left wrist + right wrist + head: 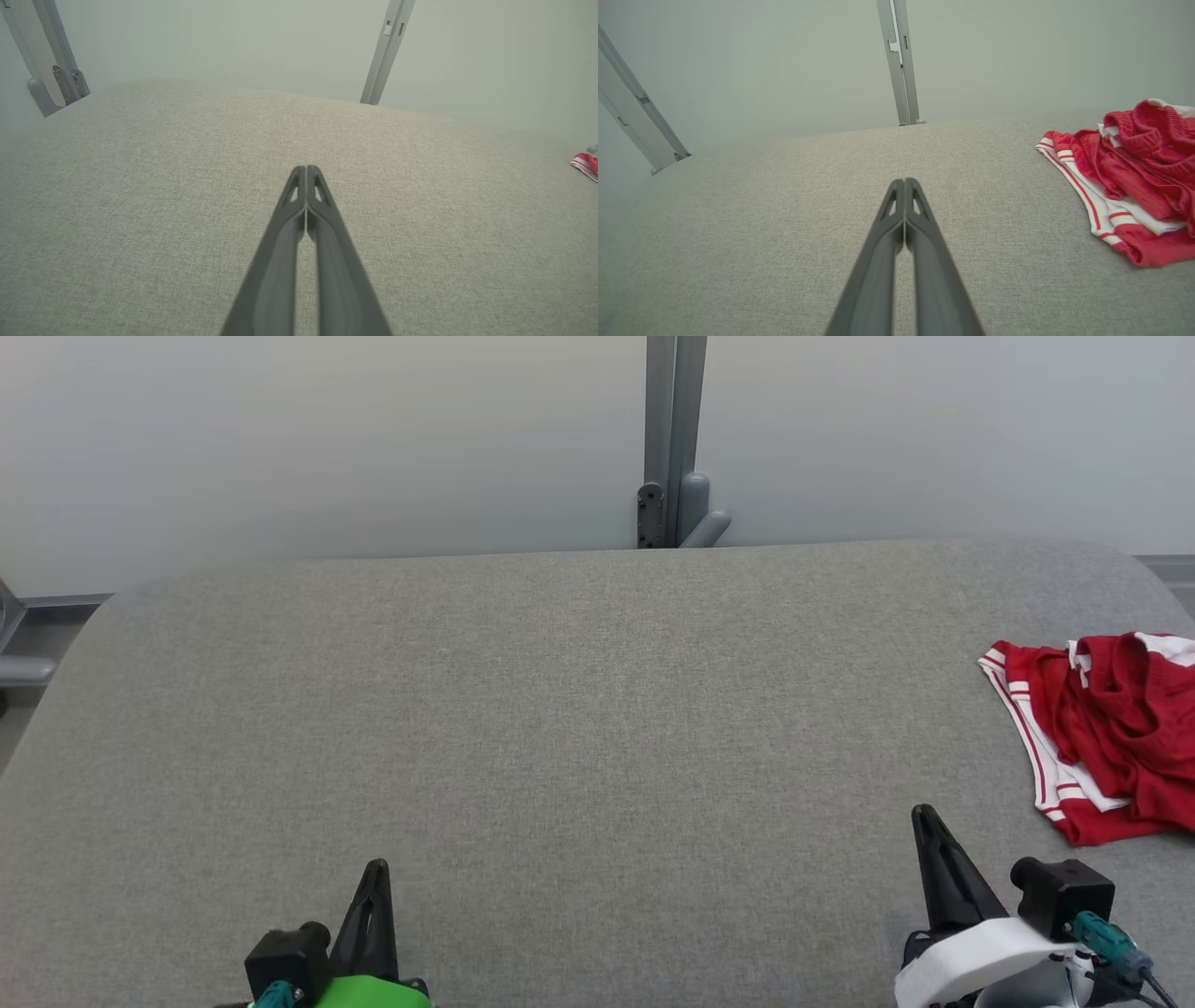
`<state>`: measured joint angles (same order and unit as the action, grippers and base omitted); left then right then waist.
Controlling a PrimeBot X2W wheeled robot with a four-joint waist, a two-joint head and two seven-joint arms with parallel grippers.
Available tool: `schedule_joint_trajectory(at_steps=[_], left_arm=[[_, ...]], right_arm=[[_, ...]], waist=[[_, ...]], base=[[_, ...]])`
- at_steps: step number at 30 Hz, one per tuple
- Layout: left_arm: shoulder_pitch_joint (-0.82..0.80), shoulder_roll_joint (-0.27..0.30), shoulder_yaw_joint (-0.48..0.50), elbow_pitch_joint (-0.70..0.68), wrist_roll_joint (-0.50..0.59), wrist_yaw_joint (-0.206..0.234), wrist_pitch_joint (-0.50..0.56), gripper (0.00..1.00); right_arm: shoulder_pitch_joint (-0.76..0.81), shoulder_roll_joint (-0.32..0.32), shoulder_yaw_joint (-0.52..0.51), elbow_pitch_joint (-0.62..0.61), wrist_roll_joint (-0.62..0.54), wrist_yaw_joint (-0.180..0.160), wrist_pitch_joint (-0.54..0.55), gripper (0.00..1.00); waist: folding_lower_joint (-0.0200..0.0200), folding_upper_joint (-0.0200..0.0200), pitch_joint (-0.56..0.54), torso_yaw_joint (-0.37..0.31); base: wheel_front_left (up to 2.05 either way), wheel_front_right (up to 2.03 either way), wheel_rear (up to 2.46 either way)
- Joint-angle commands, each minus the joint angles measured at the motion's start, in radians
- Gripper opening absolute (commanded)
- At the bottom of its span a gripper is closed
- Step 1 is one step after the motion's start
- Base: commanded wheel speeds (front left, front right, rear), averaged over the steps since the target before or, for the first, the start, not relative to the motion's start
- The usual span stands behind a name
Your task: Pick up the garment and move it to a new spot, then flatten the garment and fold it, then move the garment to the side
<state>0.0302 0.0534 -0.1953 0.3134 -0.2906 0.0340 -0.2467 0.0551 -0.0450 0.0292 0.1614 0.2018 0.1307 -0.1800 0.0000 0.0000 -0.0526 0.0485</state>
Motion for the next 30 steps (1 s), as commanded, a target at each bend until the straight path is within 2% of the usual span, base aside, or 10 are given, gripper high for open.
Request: schedule_joint_trajectory(at_steps=[1,16,30], left_arm=[[-0.021,0.0,0.012,-0.013,-0.052,-0.009,0.009,0.0],[-0.065,0.0,0.057,-0.008,-0.307,-0.04,0.075,0.0],[-0.097,-0.001,0.09,-0.005,-0.496,-0.064,0.124,0.0]], right_arm=[[-0.019,-0.003,-0.009,-0.012,0.055,0.0,0.01,0.0],[-0.049,-0.006,-0.05,0.005,0.328,0.0,0.07,0.0],[-0.071,-0.008,-0.081,0.018,0.528,0.0,0.114,0.0]], waist=[[0.0,0.0,0.001,-0.001],[0.0,0.0,0.008,-0.007],[0.0,0.0,0.014,-0.012]], base=[[0.0,0.0,0.0],[0.0,0.0,0.0],[0.0,0.0,0.0]])
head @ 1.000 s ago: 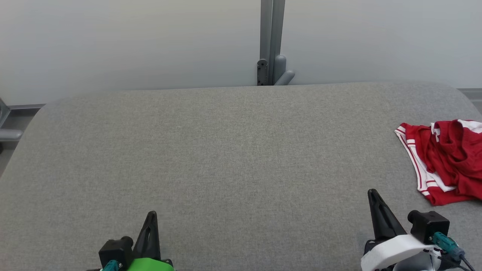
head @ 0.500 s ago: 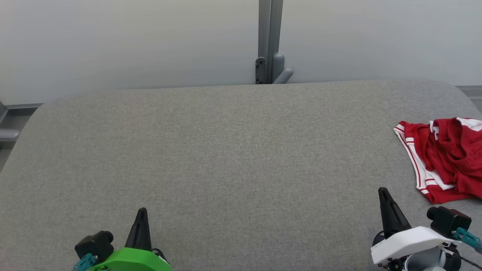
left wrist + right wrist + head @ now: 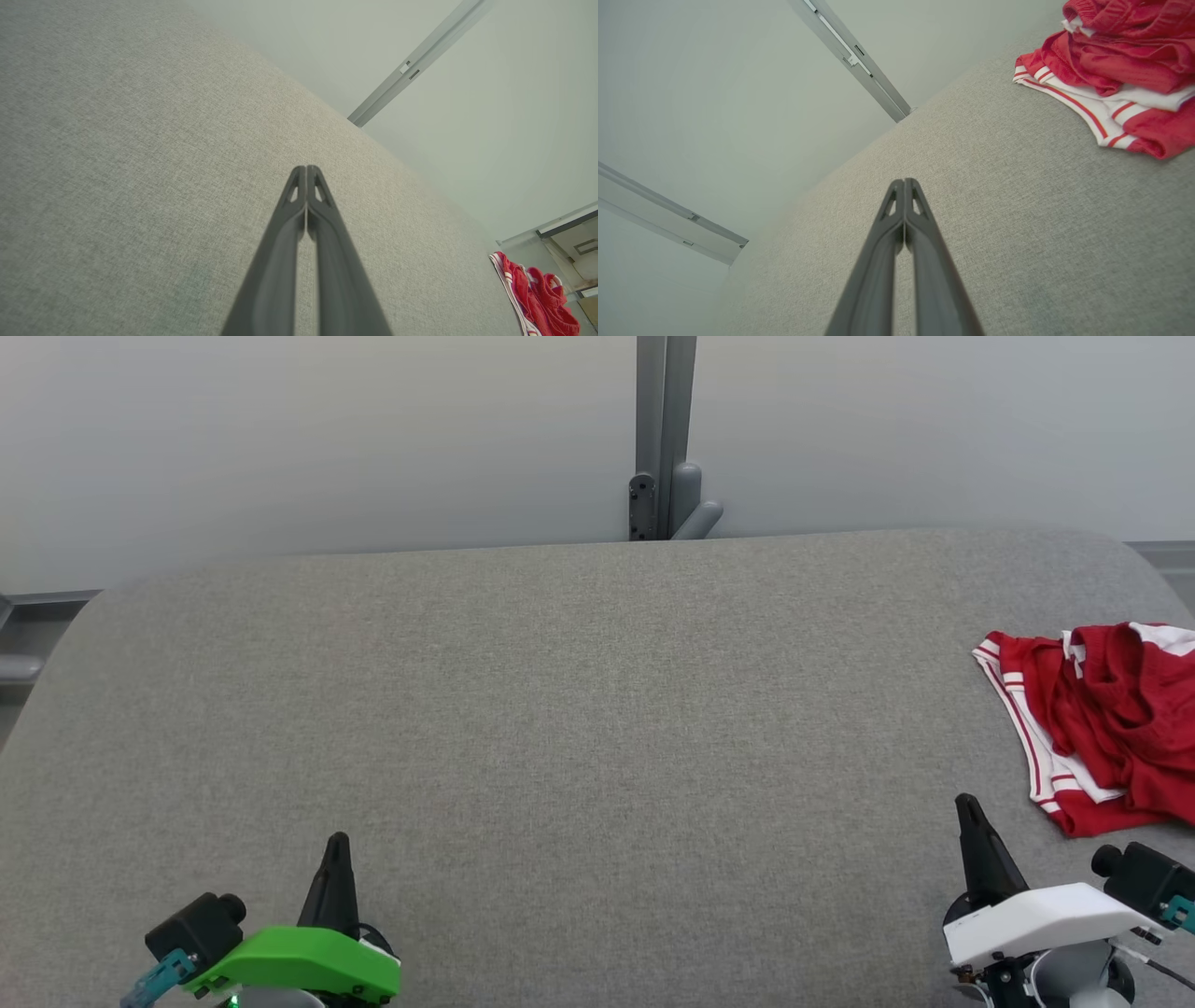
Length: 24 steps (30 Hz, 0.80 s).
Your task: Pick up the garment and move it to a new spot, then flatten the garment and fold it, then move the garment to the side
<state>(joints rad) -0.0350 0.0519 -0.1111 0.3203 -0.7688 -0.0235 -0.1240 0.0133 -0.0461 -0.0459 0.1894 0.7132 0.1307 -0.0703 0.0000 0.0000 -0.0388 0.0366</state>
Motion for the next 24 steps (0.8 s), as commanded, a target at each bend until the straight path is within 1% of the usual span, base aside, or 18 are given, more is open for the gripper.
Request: schedule_joint_trajectory(at_steps=[1,24], left_arm=[[-0.033,0.001,0.008,-0.012,-0.032,-0.008,0.004,0.0],[-0.081,0.0,0.059,-0.006,-0.314,-0.044,0.079,0.0]], right_arm=[[-0.031,-0.007,-0.008,-0.009,0.031,0.0,0.008,0.0],[-0.063,-0.009,-0.055,0.012,0.331,0.0,0.075,0.0]], waist=[[0.0,0.0,0.0,0.0],[0.0,0.0,0.011,-0.01]], base=[[0.0,0.0,0.0],[0.0,0.0,0.0]])
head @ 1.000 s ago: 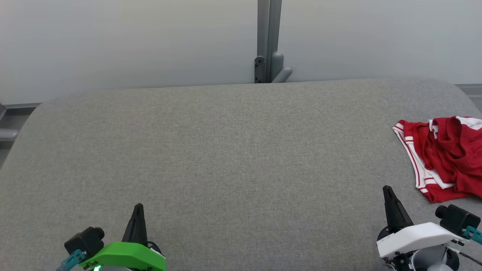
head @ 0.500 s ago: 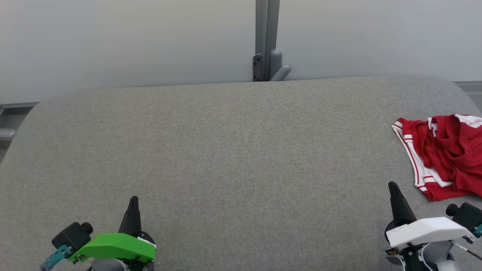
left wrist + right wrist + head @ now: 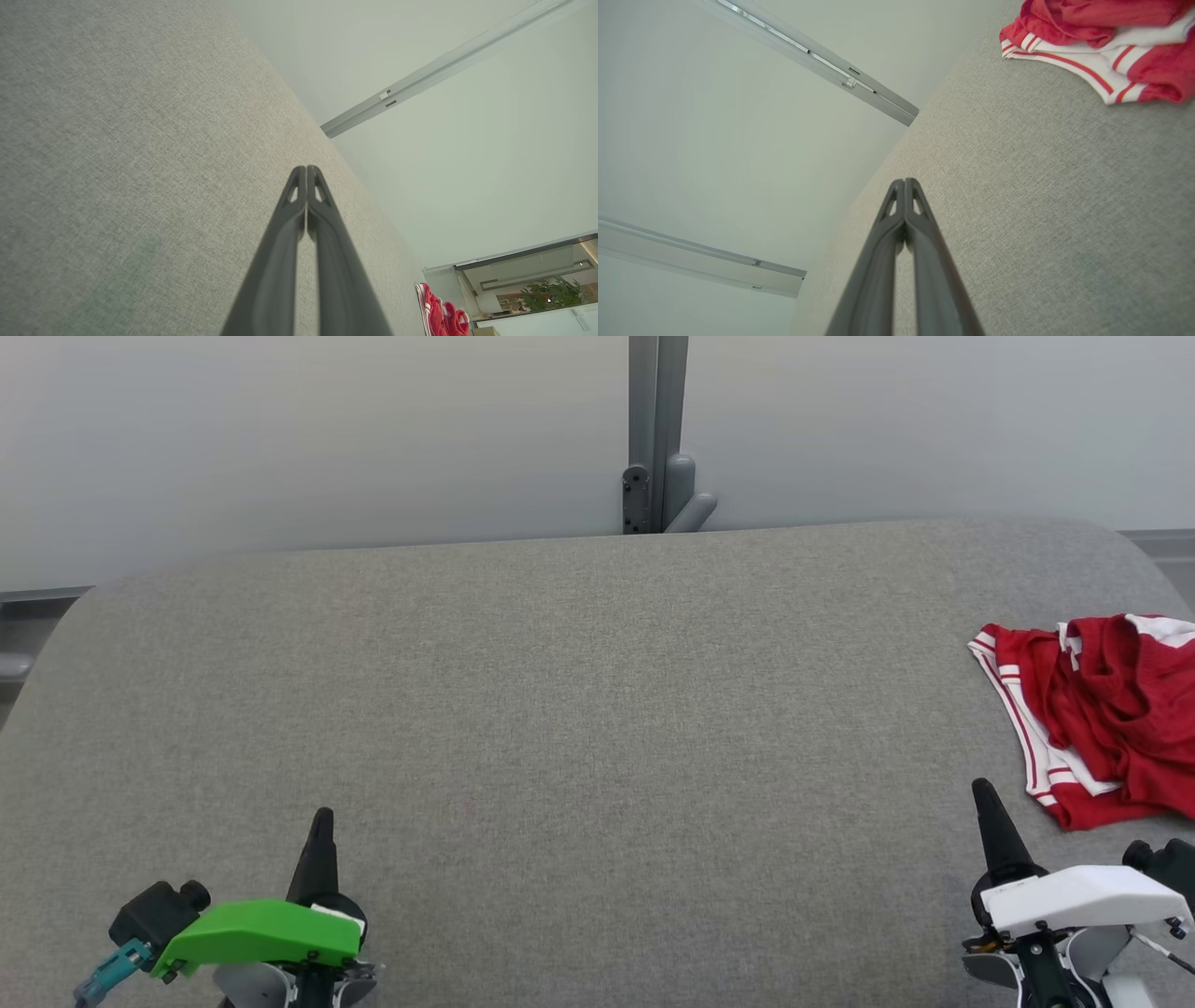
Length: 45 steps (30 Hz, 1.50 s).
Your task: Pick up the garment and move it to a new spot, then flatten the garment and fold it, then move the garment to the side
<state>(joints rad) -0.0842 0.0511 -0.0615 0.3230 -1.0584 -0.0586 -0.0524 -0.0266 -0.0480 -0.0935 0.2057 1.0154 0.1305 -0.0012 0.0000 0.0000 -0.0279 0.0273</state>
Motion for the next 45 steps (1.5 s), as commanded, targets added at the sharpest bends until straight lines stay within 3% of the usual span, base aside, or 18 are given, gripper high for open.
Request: schedule_joint_trajectory(at_steps=[1,45], left_arm=[[-0.034,0.001,0.011,-0.009,-0.036,-0.01,0.009,0.0],[-0.095,0.0,0.078,0.0,-0.416,-0.058,0.108,0.0]], right_arm=[[-0.024,-0.007,-0.009,-0.004,0.039,0.0,0.008,0.0],[-0.067,-0.007,-0.074,0.025,0.439,0.0,0.1,0.0]], waist=[[0.0,0.0,0.001,-0.001],[0.0,0.0,0.021,-0.018]], base=[[0.0,0.0,0.0],[0.0,0.0,0.0]])
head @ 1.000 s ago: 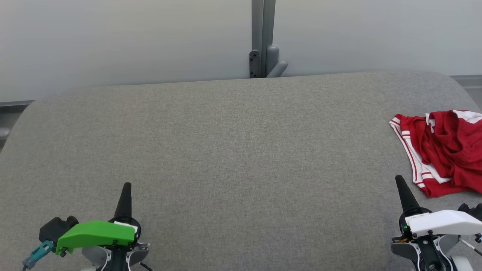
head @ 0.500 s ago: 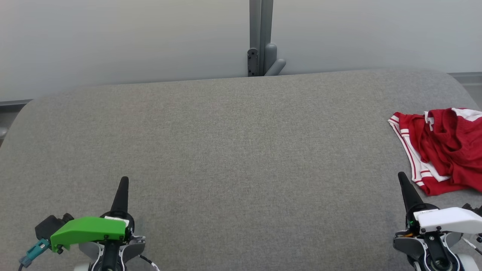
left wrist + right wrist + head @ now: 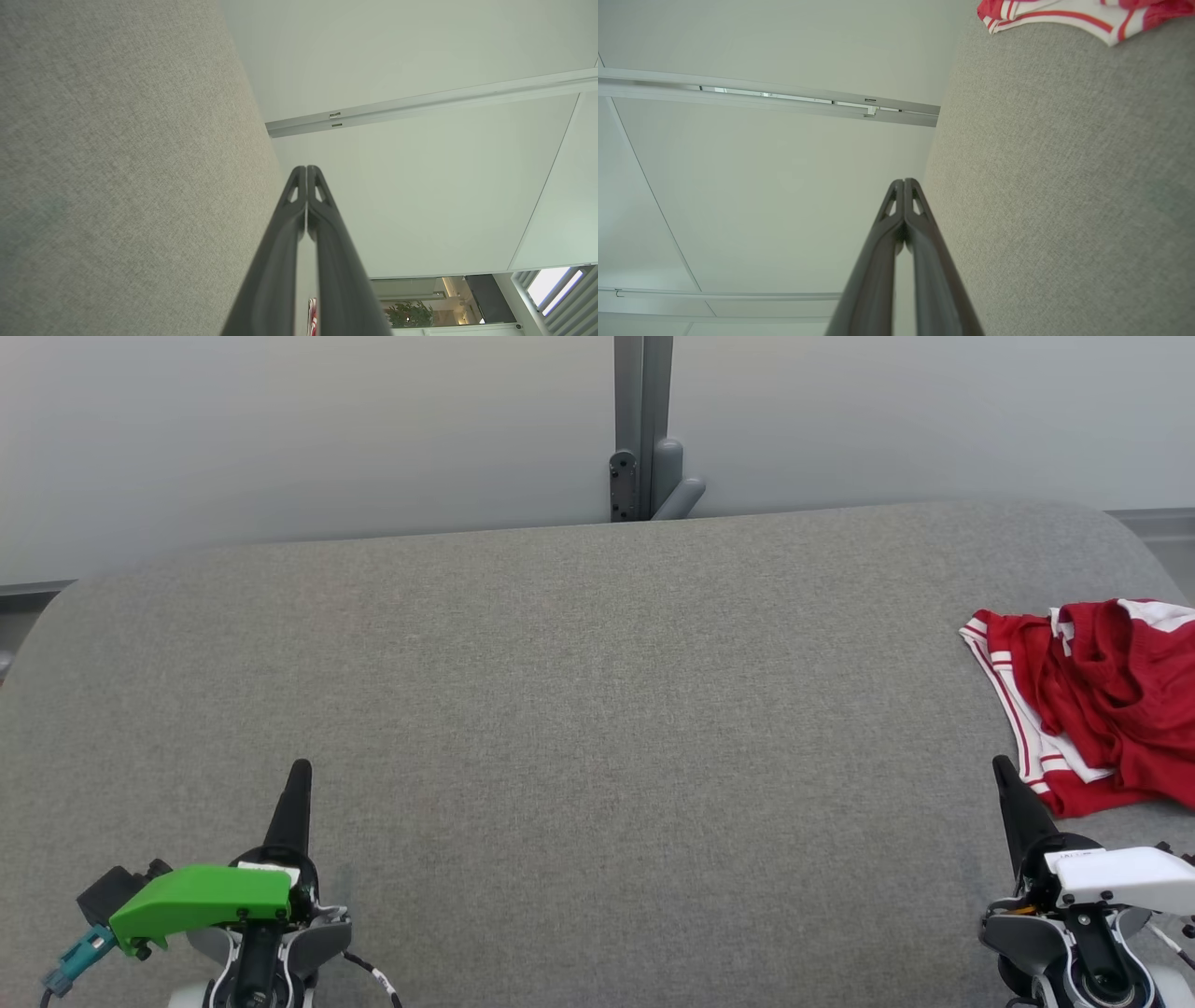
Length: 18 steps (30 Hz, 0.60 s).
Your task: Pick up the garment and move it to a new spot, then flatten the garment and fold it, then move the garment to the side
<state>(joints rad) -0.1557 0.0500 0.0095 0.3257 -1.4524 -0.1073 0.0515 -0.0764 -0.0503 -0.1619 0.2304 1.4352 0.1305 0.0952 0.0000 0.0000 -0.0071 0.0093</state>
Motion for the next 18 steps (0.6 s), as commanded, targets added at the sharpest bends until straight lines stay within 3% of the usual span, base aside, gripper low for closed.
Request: schedule_joint_trajectory(at_steps=[1,18], left_arm=[[-0.023,0.001,0.007,-0.002,-0.022,-0.01,0.004,0.0],[-0.04,0.001,0.026,0.001,-0.135,-0.023,0.033,0.0]], right_arm=[[-0.017,-0.005,-0.005,0.0,0.019,0.0,0.004,0.0],[-0.029,-0.005,-0.025,0.009,0.139,0.0,0.032,0.0]], waist=[[0.0,0.0,0.0,0.0],[0.0,0.0,0.008,-0.007]], base=[[0.0,0.0,0.0],[0.0,0.0,0.0]])
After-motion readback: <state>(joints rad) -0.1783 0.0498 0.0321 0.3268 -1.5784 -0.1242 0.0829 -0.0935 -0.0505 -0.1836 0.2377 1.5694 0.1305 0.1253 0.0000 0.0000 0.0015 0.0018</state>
